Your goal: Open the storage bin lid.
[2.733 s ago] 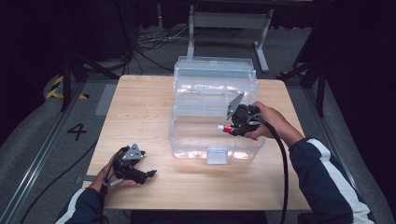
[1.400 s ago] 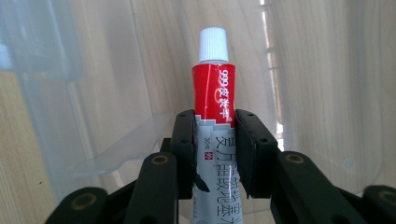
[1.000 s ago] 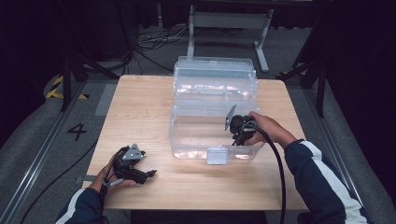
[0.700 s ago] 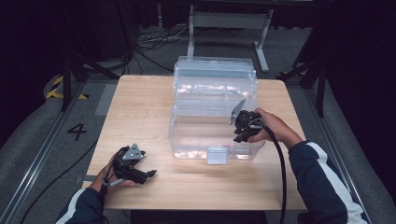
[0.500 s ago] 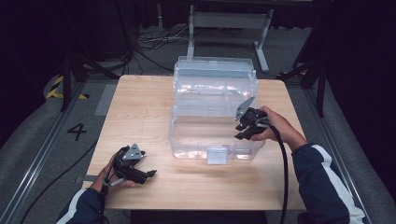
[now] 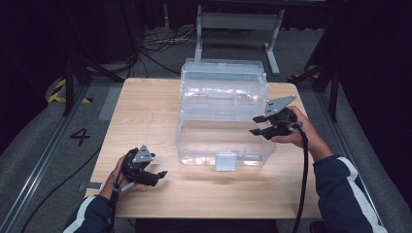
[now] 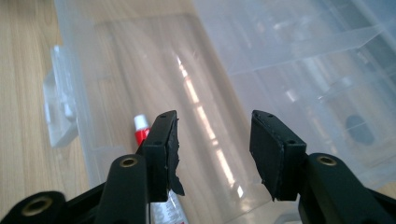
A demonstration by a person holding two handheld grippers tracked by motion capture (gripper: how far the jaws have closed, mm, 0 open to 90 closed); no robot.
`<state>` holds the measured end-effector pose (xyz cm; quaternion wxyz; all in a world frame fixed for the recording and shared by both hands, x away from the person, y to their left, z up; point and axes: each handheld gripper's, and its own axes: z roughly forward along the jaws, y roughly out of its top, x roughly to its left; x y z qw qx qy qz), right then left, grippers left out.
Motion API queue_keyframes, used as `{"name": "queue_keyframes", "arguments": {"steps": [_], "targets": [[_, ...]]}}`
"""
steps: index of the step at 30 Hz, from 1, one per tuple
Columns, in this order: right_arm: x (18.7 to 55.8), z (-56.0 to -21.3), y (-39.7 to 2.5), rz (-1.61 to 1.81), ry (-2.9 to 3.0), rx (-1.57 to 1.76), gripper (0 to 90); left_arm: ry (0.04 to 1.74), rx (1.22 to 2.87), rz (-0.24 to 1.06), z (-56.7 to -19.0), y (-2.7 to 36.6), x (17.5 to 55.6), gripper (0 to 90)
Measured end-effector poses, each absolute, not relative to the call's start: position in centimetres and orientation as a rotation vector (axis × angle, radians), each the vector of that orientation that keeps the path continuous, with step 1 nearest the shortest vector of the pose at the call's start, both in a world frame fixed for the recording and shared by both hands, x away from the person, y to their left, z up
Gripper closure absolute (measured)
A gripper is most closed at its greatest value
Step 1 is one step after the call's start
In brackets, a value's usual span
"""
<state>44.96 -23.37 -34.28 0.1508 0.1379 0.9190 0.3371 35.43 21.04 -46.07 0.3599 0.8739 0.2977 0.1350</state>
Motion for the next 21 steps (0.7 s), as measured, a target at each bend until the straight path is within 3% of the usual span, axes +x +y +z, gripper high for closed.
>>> {"name": "queue_keyframes", "arguments": {"steps": [7,21], "targets": [[45.4,-32.6,-24.1,1.049,2.515,0.446,46.6,0.686,2.142,0.438,-42.6,19.9,35.0,24.7],[48.0,-29.5,-23.3,1.119,2.388,0.468,44.7,0.545,2.215,0.395,-39.5,15.8,36.1,26.7]]}}
